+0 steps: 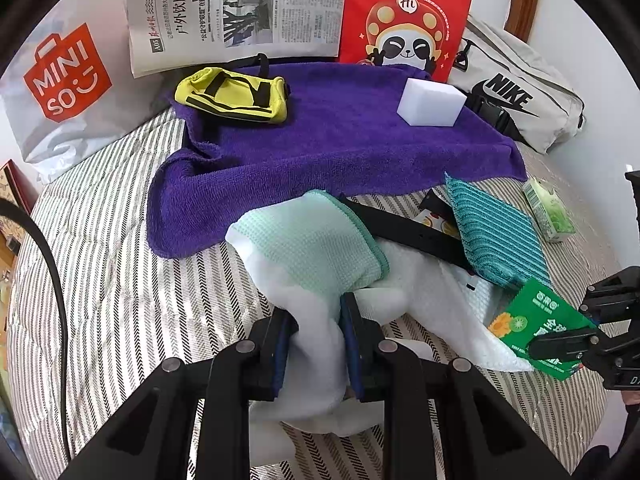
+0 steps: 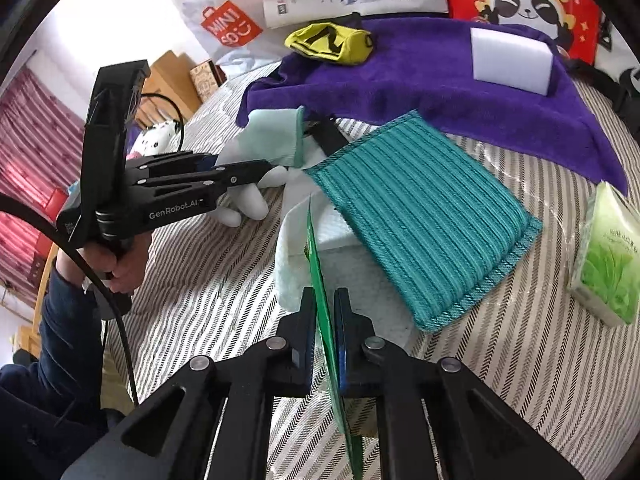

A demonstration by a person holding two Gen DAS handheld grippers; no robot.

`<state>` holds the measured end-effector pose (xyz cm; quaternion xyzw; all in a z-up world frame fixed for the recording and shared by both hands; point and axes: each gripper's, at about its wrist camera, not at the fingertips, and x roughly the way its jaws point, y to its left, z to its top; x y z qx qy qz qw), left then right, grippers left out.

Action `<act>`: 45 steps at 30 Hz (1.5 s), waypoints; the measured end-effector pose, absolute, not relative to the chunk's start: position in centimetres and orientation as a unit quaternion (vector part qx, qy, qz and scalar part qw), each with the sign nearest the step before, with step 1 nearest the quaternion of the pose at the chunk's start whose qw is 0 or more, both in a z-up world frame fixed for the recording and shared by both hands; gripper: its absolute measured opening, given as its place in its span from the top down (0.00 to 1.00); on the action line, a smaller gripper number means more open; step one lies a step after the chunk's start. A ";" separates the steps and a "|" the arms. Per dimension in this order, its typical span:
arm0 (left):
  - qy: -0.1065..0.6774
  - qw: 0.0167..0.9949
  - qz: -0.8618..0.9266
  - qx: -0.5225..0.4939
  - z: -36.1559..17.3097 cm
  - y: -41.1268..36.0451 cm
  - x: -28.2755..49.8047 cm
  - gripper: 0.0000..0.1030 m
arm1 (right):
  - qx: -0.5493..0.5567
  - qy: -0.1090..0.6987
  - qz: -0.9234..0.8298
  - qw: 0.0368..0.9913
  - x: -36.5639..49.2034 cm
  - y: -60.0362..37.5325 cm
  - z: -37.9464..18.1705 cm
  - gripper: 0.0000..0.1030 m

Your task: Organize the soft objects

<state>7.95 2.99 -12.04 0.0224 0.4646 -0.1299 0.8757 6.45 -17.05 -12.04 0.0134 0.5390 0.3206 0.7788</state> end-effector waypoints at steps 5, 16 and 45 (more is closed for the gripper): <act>0.463 0.876 -0.133 0.021 -11.9 3.0 7.8 0.80 | 0.015 0.524 0.286 0.802 6.6 -17.8 -11.0 0.97; 0.457 0.876 -0.154 0.007 -10.8 3.1 6.6 0.84 | 0.027 0.523 0.265 0.810 7.5 -18.1 -9.4 0.97; 0.409 0.900 -0.149 -0.033 -4.0 5.2 7.9 0.84 | 0.042 0.478 0.202 0.854 12.3 -21.1 -5.6 0.97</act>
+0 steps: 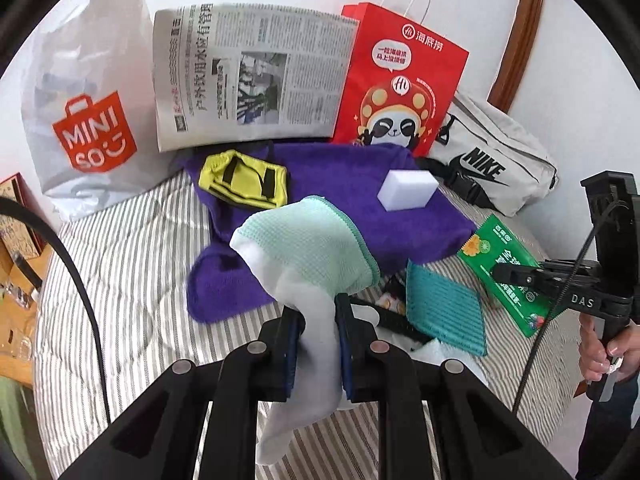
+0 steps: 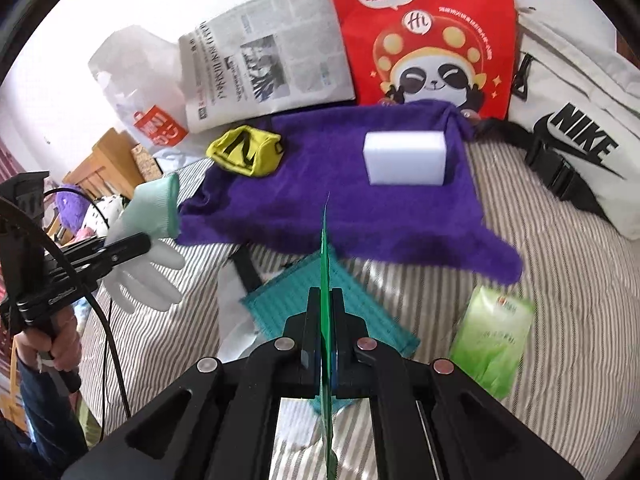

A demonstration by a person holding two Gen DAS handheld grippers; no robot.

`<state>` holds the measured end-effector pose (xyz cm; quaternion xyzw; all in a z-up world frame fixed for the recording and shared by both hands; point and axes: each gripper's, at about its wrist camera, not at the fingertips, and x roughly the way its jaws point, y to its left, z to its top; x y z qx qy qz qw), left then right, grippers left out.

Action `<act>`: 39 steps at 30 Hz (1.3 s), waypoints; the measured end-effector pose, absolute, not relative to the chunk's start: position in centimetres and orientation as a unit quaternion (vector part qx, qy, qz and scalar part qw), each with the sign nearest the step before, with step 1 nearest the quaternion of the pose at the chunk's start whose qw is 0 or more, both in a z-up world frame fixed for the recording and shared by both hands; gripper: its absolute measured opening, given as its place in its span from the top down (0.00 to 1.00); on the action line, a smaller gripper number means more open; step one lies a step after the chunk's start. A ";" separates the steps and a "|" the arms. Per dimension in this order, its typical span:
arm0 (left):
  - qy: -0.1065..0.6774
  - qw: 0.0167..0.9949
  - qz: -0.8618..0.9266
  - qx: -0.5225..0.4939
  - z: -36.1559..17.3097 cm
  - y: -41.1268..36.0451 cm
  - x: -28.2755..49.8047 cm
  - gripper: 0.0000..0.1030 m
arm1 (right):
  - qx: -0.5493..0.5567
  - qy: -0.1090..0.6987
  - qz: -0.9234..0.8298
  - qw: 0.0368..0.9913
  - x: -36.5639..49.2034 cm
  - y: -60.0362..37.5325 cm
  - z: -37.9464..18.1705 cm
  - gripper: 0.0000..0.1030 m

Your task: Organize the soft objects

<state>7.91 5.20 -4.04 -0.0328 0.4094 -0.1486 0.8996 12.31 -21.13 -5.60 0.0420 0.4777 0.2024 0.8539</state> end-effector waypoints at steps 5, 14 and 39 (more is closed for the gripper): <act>0.405 0.902 -0.147 -0.029 -3.2 5.2 9.0 0.84 | 0.043 0.472 0.191 0.860 13.9 -21.6 -5.2 0.97; 0.407 0.901 -0.148 -0.034 -3.1 5.1 11.5 0.84 | 0.030 0.453 0.180 0.873 16.5 -21.7 -4.0 0.97; 0.422 0.894 -0.149 -0.039 -4.7 4.8 19.2 0.84 | -0.057 0.477 0.216 0.850 23.3 -18.8 -6.5 0.97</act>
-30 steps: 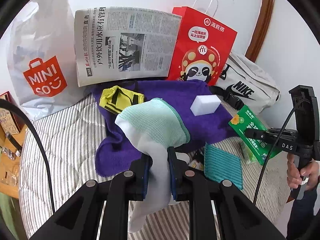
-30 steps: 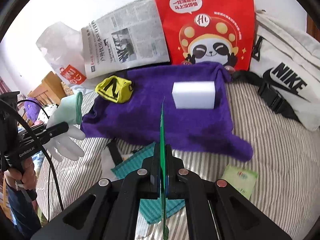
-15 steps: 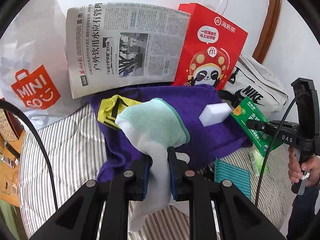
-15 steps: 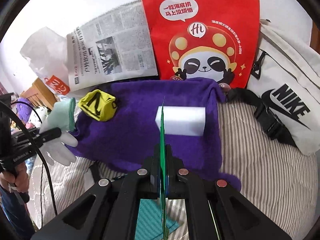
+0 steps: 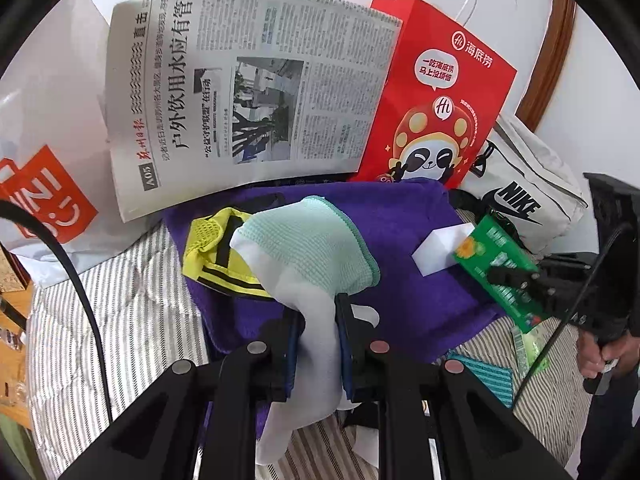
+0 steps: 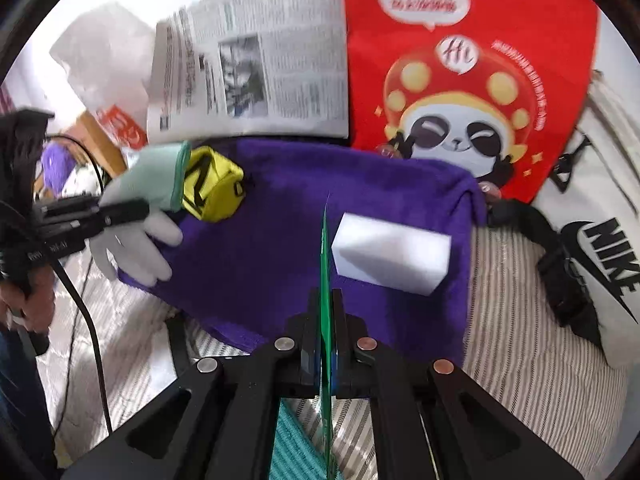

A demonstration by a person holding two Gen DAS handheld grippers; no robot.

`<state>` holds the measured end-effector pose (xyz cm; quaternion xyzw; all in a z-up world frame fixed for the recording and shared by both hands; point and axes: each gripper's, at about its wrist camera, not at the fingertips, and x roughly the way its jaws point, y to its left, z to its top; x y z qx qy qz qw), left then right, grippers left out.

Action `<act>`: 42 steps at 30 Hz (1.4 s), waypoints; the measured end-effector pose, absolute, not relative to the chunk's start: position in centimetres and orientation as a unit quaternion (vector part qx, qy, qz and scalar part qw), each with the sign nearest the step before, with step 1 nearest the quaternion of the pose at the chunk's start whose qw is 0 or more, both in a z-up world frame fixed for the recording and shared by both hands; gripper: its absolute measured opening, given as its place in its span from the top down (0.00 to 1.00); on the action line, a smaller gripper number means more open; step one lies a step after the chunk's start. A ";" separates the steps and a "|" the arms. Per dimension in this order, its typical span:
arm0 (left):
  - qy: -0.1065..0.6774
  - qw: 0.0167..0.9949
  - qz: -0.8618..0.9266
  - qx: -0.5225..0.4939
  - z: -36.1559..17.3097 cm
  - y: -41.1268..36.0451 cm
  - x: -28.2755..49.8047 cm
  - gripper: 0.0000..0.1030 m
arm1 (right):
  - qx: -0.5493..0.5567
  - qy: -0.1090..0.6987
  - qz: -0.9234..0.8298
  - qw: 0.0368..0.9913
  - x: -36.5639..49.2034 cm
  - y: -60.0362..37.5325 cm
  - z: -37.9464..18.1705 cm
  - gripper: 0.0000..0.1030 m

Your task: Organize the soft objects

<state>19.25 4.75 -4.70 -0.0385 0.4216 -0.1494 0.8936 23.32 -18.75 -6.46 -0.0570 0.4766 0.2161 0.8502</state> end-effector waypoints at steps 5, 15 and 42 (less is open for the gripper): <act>0.428 0.890 -0.150 -0.040 -5.3 4.7 20.0 0.84 | -0.057 0.484 0.195 0.851 25.2 -18.9 -8.1 0.97; 0.439 0.886 -0.145 -0.040 -6.2 5.1 21.6 0.84 | -0.048 0.465 0.185 0.864 28.0 -19.2 -8.9 0.97; 0.475 0.872 -0.121 -0.016 -10.3 3.6 23.6 0.77 | -0.066 0.480 0.171 0.858 27.9 -20.7 -9.9 0.66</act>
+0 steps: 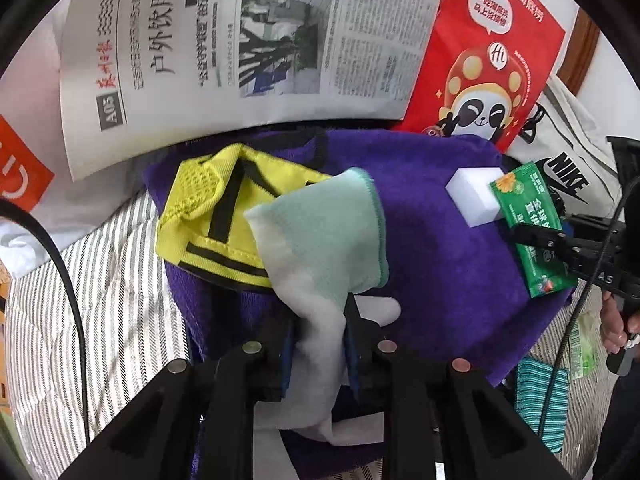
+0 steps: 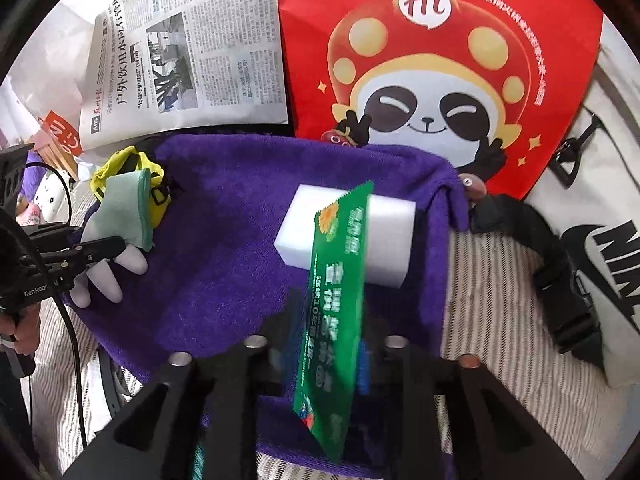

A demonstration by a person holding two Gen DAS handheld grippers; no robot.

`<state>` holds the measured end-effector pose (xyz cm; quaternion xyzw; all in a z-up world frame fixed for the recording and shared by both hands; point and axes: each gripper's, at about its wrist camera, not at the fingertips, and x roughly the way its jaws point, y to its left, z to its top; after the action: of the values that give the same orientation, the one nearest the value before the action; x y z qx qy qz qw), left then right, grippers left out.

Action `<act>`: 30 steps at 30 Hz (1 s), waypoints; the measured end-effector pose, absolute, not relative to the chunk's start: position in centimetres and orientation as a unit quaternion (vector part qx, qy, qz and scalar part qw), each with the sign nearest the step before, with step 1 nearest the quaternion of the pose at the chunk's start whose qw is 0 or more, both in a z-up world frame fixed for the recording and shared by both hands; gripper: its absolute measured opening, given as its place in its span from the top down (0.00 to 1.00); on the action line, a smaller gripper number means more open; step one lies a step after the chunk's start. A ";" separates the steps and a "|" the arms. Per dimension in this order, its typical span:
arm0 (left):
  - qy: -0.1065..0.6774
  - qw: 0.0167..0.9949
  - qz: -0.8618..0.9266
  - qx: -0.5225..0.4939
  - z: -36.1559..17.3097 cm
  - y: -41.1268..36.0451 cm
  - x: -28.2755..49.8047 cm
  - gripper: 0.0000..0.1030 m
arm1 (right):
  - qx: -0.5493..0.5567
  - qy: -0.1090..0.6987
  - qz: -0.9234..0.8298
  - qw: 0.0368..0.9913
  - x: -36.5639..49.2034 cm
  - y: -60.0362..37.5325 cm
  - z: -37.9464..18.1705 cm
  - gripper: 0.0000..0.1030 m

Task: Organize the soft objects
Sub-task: 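Lay the green pack by the sponge with the right tool while the left releases the glove, then grasp the light green tissue pack with the right tool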

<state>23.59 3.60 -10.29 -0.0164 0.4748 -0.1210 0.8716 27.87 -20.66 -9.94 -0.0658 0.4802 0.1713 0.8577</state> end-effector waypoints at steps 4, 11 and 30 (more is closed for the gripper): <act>0.480 0.869 -0.118 -0.028 -10.7 3.6 23.7 0.74 | -0.074 0.471 0.168 0.863 27.7 -20.6 -9.4 0.60; 0.484 0.868 -0.110 -0.014 -10.3 3.7 22.8 0.52 | -0.102 0.448 0.139 0.877 27.9 -20.1 -8.3 0.46; 0.465 0.883 -0.060 0.011 -6.8 5.4 18.0 0.40 | -0.081 0.430 0.136 0.889 22.4 -20.5 -4.8 0.45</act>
<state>17.96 5.37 -6.82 0.0106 0.4647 -0.0602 0.8833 22.36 -20.48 -4.84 -0.0813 0.4304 0.1360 0.8886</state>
